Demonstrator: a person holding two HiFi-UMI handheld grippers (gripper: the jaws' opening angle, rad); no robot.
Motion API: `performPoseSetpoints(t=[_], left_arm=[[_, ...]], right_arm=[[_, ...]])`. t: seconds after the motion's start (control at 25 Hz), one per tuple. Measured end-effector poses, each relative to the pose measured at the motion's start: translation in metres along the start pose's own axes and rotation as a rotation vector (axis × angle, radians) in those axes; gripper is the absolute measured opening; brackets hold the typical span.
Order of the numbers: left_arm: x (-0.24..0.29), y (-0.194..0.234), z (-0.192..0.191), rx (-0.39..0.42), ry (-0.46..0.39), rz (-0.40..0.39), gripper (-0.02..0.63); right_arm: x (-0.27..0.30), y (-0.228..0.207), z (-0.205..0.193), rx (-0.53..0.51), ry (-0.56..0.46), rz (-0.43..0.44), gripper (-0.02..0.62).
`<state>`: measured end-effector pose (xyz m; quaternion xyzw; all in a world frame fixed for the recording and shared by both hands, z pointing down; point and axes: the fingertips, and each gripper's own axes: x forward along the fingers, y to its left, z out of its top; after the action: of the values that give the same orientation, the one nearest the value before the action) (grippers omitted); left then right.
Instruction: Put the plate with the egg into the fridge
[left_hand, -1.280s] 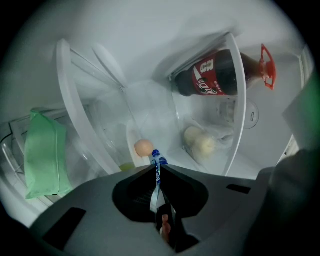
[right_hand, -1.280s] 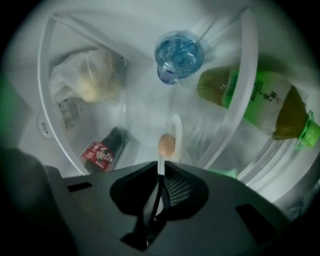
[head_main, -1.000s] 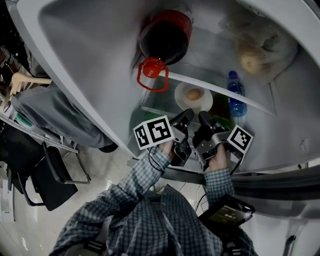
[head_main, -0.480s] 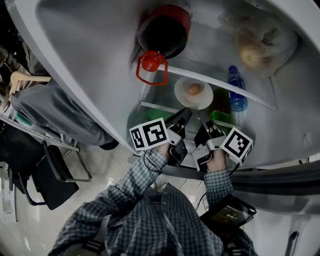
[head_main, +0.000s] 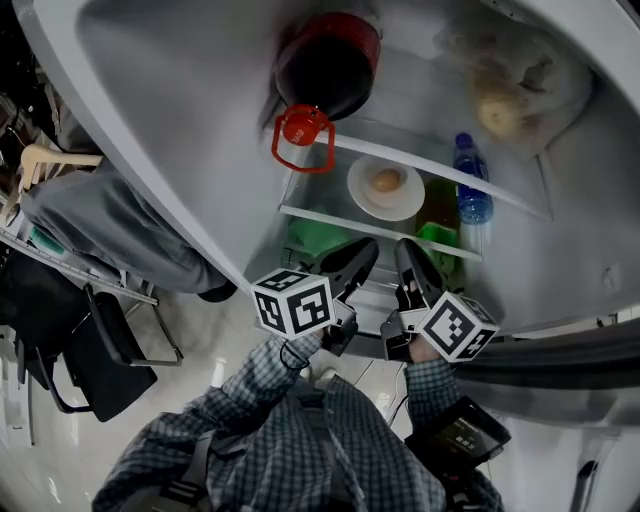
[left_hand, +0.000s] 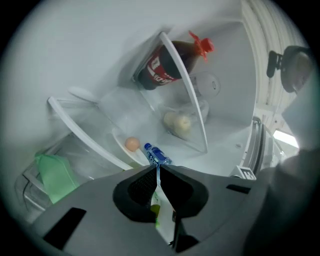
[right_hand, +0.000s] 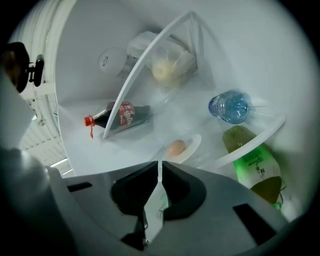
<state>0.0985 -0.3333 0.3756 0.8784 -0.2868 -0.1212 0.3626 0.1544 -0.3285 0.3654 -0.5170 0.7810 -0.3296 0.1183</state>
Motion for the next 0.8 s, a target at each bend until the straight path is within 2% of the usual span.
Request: performPoseSetpoints(t=[0.16, 0.28, 0.44, 0.64, 0.8], left_arm=[[-0.006, -0.015, -0.003, 0.152, 0.016, -0.028, 0.029], [-0.012, -0.020, -0.010, 0.227, 0.042, -0.039, 0.028], [-0.017, -0.019, -0.022, 0.241, 0.073, -0.039, 0.028], [-0.023, -0.017, -0.025, 0.237, 0.068, -0.030, 0.028], [-0.025, -0.018, -0.026, 0.265, 0.071, -0.025, 0.028]], right_arm=[[-0.009, -0.004, -0.010, -0.097, -0.001, -0.034, 0.031], [-0.016, -0.007, -0.018, -0.159, 0.008, -0.060, 0.031], [-0.025, -0.009, -0.020, -0.230, 0.007, -0.090, 0.029], [-0.032, -0.002, -0.022, -0.339, -0.034, -0.092, 0.029], [-0.034, -0.003, -0.031, -0.375, -0.034, -0.109, 0.020]])
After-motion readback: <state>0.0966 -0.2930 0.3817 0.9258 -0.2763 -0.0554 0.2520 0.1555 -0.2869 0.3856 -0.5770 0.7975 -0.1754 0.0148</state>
